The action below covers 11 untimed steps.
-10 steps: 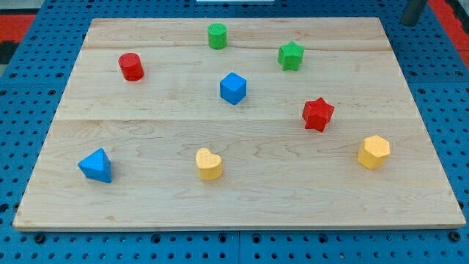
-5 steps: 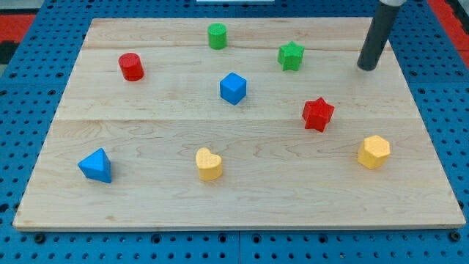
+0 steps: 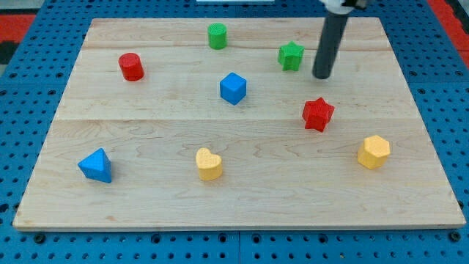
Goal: Push green star slightly up
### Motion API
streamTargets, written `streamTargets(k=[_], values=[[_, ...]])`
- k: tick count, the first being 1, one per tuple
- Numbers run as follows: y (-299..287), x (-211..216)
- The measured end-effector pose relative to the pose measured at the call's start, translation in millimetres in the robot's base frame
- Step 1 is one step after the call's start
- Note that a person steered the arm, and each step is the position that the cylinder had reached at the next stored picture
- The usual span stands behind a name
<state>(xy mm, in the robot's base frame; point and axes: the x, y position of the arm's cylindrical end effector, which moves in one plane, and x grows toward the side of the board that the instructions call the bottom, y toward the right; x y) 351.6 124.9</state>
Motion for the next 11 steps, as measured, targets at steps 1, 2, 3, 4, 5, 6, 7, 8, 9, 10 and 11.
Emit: streamTargets(k=[1,2,3,4,5,6,7,8,9,10,11], values=[[-46,3],[-48,-12],[-48,-21],[-47,-21],[-47,-28],[-47,-49],[-30,-71],[-11,-90],[-42,-62],[-113,-19],[-204,-32]])
